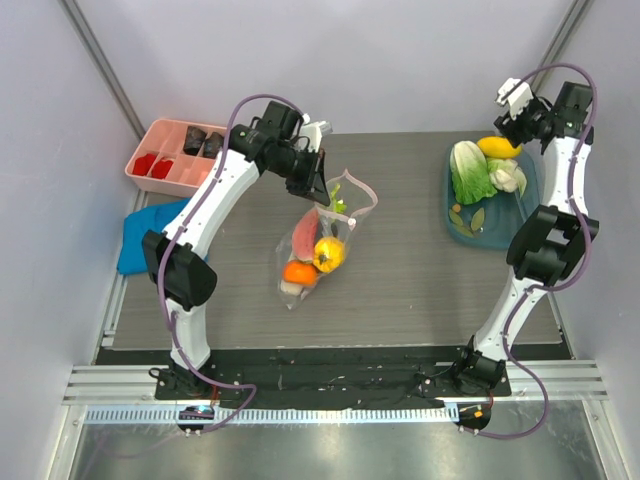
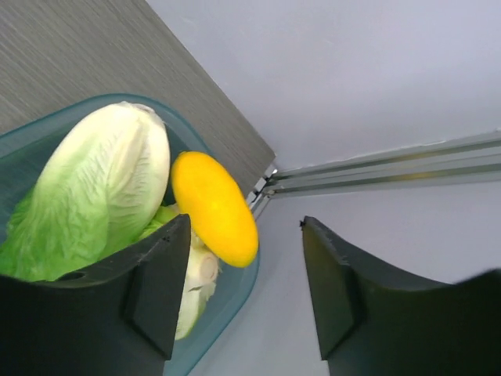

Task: Place the food in the zip-top bag and seal the zipper
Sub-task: Pick up the fake fruit from the bin.

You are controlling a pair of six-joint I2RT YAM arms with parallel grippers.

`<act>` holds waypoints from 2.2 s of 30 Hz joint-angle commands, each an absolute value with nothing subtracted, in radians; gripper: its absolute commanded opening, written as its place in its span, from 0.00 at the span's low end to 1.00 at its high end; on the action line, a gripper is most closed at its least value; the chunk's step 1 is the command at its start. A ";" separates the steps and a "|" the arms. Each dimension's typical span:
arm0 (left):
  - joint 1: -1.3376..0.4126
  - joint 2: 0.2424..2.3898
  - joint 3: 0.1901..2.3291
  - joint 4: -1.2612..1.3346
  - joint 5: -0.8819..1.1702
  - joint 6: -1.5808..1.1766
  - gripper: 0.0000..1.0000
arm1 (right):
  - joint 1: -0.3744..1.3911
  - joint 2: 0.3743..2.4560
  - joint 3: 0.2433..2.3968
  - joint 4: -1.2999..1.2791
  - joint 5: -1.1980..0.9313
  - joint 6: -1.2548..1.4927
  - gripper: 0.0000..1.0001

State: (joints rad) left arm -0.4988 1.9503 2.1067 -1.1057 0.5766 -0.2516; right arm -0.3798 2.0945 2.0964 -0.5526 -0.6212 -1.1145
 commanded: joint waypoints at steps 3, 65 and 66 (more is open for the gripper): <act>-0.494 1.882 2.092 -1.069 0.608 -0.255 0.00 | -0.374 2.193 2.227 -0.590 -0.591 -1.095 0.77; -0.489 1.898 2.095 -1.065 0.603 -0.247 0.00 | -0.411 2.172 2.255 -0.649 -0.670 -0.801 0.17; -0.489 1.898 2.098 -1.066 0.604 -0.245 0.00 | -0.414 2.155 2.232 -0.650 -0.675 -0.798 0.16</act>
State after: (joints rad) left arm -0.4950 1.9442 2.0892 -1.0962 0.5777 -0.2539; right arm -0.4046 2.2810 2.2719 -0.6636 -0.6186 -0.8425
